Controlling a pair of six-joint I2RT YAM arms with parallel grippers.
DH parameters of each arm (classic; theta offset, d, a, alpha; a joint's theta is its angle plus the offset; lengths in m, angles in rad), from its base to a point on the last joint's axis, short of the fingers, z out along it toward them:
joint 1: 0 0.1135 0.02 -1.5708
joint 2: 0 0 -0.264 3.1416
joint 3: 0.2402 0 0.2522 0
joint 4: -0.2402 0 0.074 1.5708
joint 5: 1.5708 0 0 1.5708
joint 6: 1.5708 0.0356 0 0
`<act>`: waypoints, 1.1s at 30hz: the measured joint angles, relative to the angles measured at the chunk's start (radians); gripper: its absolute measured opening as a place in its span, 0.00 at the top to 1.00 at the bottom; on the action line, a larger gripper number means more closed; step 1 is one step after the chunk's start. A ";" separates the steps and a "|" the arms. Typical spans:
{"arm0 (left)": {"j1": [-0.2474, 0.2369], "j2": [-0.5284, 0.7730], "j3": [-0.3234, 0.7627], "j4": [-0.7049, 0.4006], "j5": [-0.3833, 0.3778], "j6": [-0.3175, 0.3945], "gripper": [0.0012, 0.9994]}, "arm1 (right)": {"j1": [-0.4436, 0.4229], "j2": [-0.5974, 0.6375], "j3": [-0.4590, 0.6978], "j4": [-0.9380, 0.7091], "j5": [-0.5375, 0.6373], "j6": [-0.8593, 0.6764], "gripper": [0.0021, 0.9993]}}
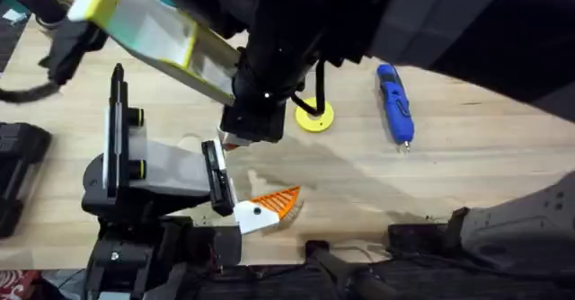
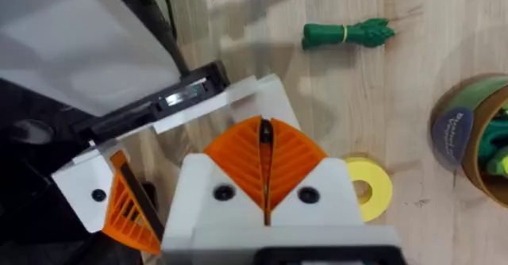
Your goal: Pick up the gripper from the table and insert it into the empty holder that is missing its gripper. Then pick up a screw, insert it into the mounting hole, and use the screwdriver to tighten it. Finally, clean up the table by picking up the vegetable and placing it into the bucket.
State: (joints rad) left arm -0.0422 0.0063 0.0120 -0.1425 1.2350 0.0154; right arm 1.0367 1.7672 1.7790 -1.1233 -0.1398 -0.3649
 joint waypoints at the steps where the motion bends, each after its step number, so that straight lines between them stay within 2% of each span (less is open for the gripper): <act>1: 0.000 0.000 0.000 0.000 0.000 0.000 0.01 | 0.000 0.000 0.000 0.000 0.000 0.000 1.00; 6: 0.000 0.000 0.000 0.000 0.000 0.000 0.01 | 0.000 0.000 0.000 0.000 0.000 0.000 1.00; 7: 0.000 0.000 0.000 0.000 0.000 0.000 0.01 | 0.000 0.000 0.000 0.000 0.000 0.001 0.95; 12: 0.000 0.000 0.000 0.000 0.003 0.004 0.01 | 0.001 0.000 0.000 0.000 -0.004 0.000 0.18; 13: 0.000 0.000 0.000 0.000 0.003 0.005 0.01 | 0.001 0.000 0.000 -0.004 -0.003 -0.006 0.05; 14: 0.000 0.000 0.000 0.000 0.003 0.005 0.01 | 0.000 0.000 0.000 -0.005 -0.003 -0.006 0.02; 25: 0.000 0.000 0.000 0.000 0.003 0.007 0.01 | -0.001 0.000 0.000 0.001 -0.003 -0.006 0.00; 33: 0.000 0.000 0.000 0.000 0.003 0.008 0.01 | -0.043 -0.043 0.000 0.023 -0.005 0.025 0.00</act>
State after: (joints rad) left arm -0.0422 0.0063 0.0120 -0.1425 1.2377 0.0231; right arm 0.9937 1.7238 1.7790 -1.1000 -0.1444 -0.3397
